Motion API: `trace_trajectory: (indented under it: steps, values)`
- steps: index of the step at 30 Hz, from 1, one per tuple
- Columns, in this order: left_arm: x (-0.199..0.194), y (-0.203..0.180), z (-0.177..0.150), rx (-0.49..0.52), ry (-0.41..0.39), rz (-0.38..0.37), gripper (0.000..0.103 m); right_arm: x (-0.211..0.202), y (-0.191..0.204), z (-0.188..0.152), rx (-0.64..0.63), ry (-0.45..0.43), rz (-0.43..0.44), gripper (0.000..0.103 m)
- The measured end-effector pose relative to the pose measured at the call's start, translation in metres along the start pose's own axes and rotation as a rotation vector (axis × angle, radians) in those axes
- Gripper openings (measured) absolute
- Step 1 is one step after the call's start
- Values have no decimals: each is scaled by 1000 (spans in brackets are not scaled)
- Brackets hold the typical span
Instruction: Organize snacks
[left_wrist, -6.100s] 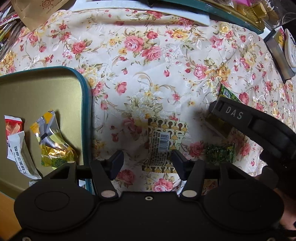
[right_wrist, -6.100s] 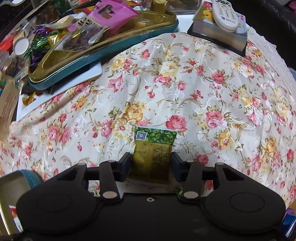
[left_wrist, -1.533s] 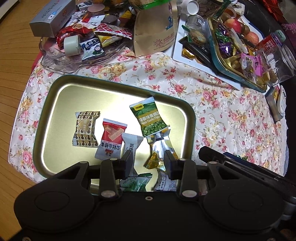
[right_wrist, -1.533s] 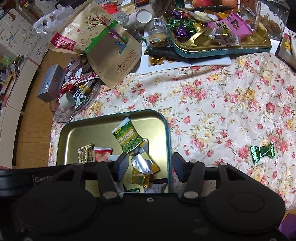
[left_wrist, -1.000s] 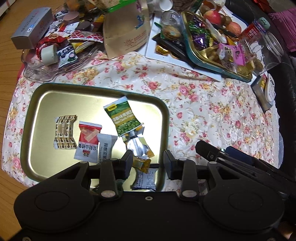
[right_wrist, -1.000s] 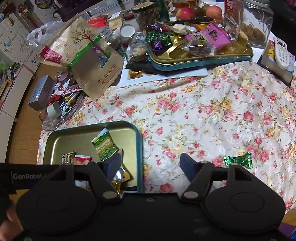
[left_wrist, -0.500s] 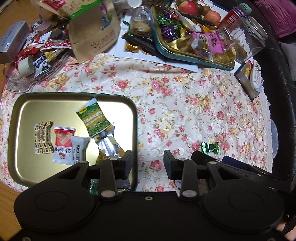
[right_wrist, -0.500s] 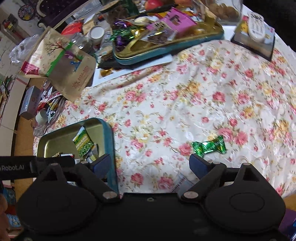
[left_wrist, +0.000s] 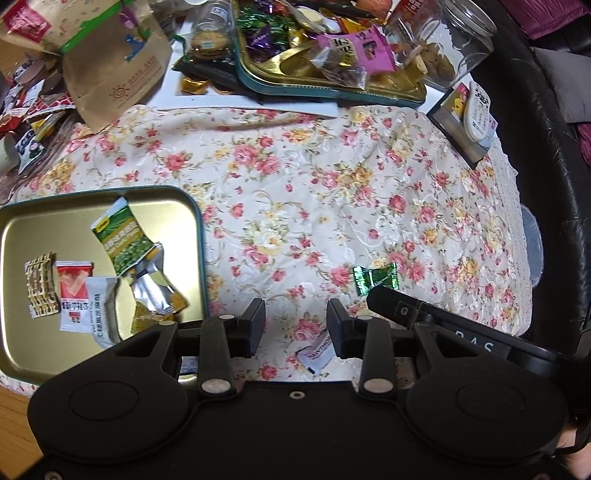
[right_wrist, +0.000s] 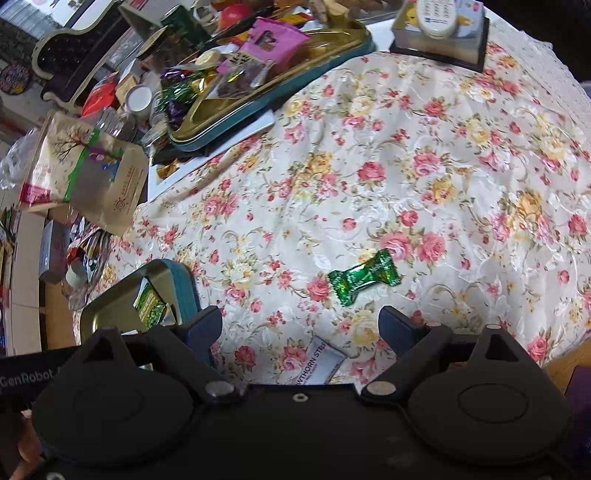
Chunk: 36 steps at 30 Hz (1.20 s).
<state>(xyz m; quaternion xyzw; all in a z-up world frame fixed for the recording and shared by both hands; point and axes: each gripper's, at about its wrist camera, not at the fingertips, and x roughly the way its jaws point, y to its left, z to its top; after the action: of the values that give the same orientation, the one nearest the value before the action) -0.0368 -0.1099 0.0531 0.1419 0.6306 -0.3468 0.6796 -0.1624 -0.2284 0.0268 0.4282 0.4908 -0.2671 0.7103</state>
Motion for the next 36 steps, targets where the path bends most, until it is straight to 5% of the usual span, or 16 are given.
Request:
trace_trajectory:
  steps: [24,31,36]
  values:
    - [30,-17,19,-15,56,-16,45,7,-54,-4,61,43,-42,97]
    - [34,-10,21,-41,72,-32,45,28,-31,-30,-74,140,-23,97]
    - [32,-7,20,-49,72,-41,45,42,-7,-56,-286,173,-53,90]
